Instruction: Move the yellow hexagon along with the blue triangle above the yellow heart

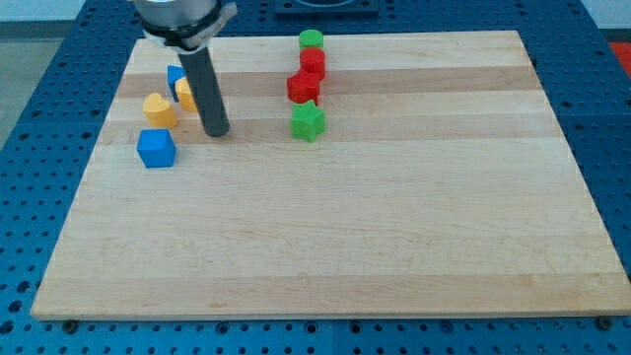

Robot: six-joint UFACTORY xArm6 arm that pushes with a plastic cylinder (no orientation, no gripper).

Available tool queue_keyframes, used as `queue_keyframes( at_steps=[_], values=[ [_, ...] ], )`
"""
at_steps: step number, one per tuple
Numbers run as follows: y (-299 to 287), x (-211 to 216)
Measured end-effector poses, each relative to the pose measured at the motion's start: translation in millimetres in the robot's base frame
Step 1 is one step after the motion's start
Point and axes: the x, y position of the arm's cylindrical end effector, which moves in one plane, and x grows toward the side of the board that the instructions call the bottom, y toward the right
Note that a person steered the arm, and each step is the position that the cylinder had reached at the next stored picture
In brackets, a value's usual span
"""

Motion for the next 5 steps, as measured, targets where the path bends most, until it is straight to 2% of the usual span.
queue_keyframes(
  at_steps=[1, 2, 3, 4, 5],
  values=[
    [1.0, -34.9],
    [-48.5, -55.9],
    [-70.9, -55.7],
    [-38.1, -54.2],
    [-35.8, -69.3]
  ],
)
